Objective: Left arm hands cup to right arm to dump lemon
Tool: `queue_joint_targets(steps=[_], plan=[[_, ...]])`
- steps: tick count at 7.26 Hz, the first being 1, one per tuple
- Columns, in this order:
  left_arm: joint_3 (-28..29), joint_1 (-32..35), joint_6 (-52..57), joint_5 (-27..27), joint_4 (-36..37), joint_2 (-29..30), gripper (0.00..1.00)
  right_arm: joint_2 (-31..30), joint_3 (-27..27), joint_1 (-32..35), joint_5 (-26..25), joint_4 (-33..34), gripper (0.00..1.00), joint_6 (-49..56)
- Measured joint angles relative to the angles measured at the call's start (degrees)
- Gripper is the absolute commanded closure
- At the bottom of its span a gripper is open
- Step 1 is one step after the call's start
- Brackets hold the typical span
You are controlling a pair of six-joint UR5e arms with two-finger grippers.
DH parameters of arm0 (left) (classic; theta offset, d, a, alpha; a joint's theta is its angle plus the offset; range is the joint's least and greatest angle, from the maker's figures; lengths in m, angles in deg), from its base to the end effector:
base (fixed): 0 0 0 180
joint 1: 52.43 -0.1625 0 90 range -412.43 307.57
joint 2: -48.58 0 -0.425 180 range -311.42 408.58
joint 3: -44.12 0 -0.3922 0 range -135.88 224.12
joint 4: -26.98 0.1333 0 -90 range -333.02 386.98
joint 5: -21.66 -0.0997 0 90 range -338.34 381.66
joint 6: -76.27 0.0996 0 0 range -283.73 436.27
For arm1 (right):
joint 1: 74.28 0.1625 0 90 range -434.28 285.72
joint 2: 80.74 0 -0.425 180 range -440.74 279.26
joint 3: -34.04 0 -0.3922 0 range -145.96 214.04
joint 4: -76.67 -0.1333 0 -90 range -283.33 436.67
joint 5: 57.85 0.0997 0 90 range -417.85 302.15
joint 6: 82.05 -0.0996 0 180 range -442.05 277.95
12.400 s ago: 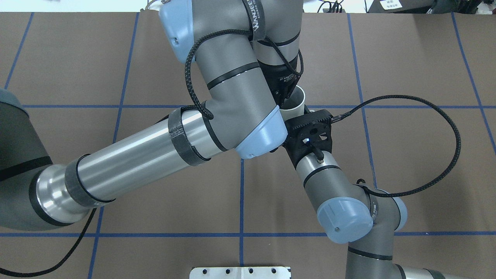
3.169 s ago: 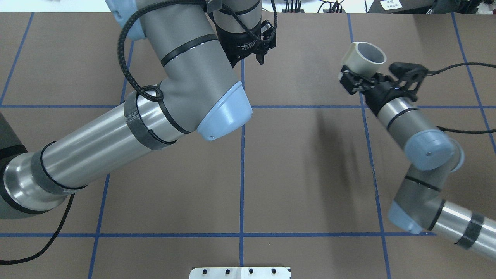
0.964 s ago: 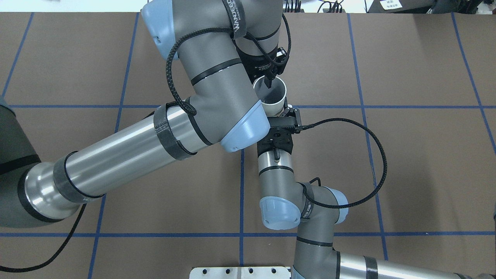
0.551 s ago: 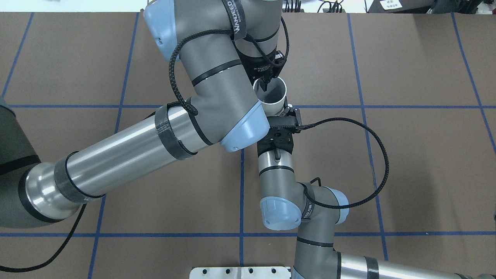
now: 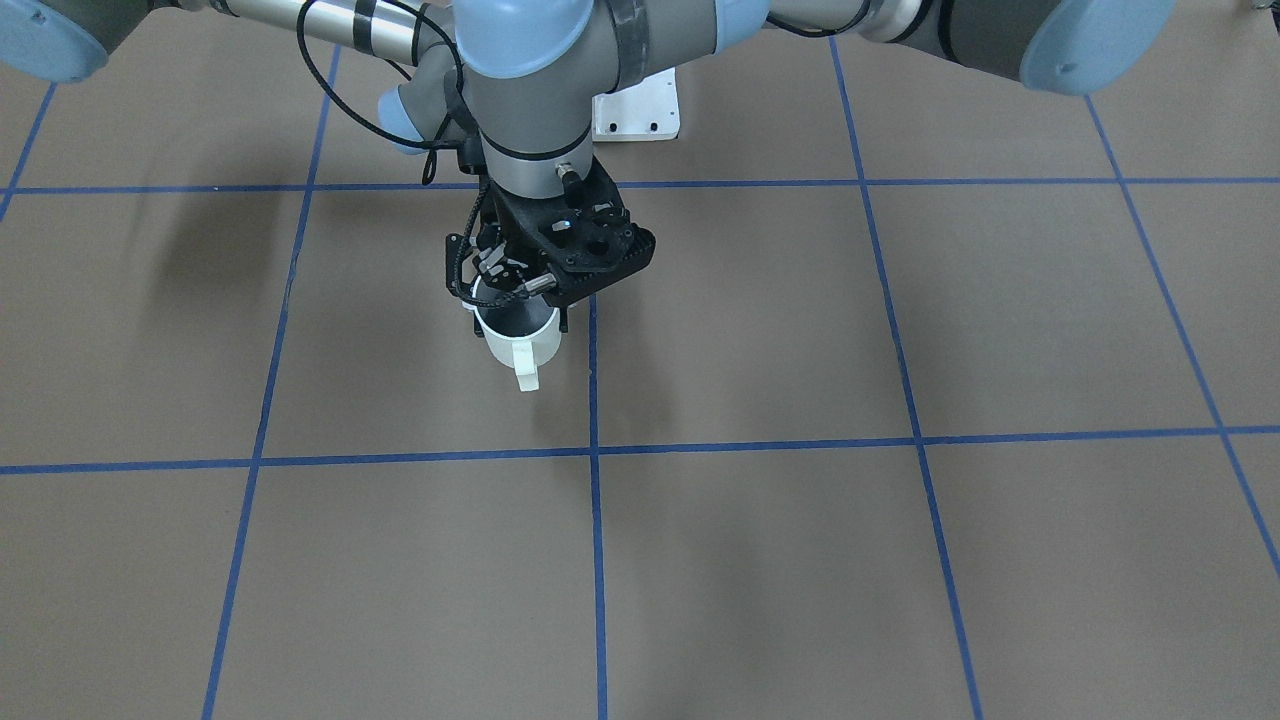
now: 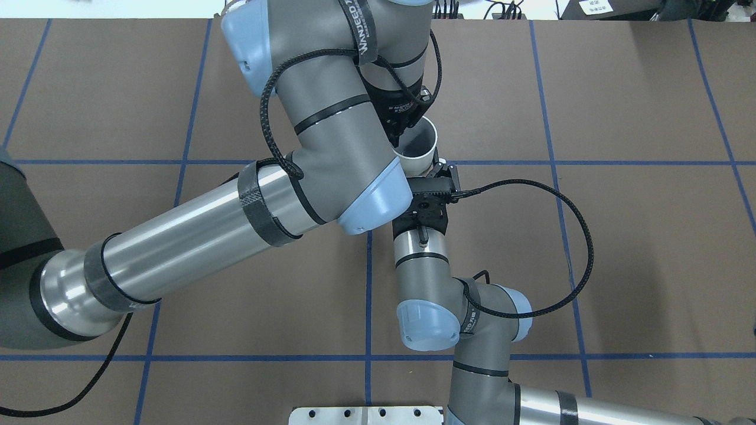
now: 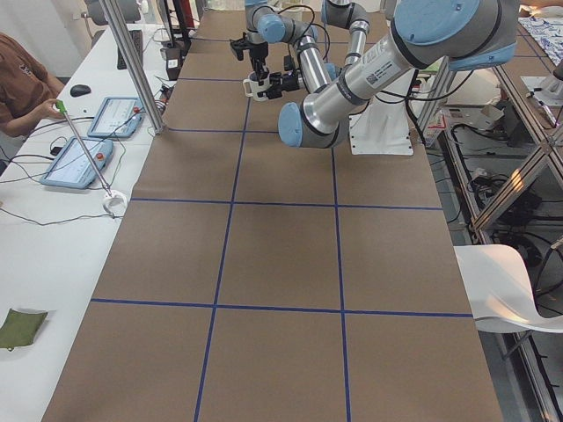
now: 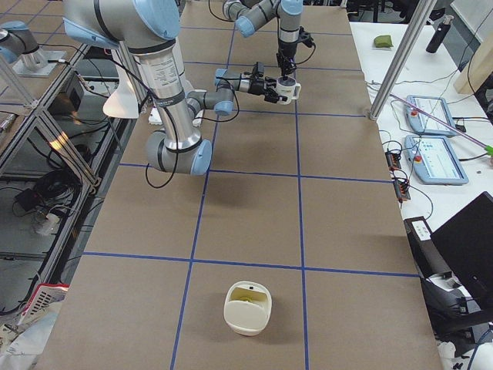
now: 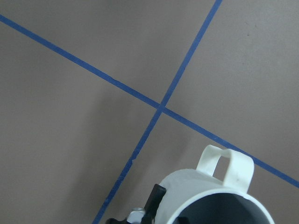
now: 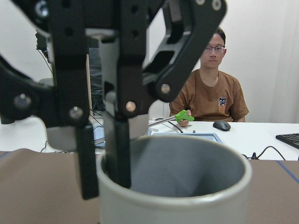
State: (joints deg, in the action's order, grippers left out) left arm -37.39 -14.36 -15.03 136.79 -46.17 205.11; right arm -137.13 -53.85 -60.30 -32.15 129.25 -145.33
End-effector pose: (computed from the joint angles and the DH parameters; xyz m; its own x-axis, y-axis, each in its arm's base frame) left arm 0.5200 -0.5229 0.0012 0.5846 -0.4840 -0.6511 0.3514 0.8744 -0.3344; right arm -0.5728 -0.3725 0.2340 0.7257 -0.0203 0.6877 -0.6654 0.2335 0.7090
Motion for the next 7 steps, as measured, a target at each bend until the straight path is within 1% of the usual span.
queue_joint_targets(steps=[1, 5, 7], plan=[[-0.06, -0.05, 0.08, 0.03, 0.03, 0.03, 1.0, -0.05, 0.0, 0.0, -0.02, 0.01, 0.01, 0.05], [-0.5, 0.52, 0.41, 0.17, 0.1, 0.39, 1.0, -1.09, 0.42, 0.21, 0.11, 0.07, 0.0, 3.46], [-1.39, 2.75, 0.44, 1.4, 0.13, 1.2, 1.0, -3.0, 0.62, -0.6, 0.41, 0.04, 0.0, 3.67]])
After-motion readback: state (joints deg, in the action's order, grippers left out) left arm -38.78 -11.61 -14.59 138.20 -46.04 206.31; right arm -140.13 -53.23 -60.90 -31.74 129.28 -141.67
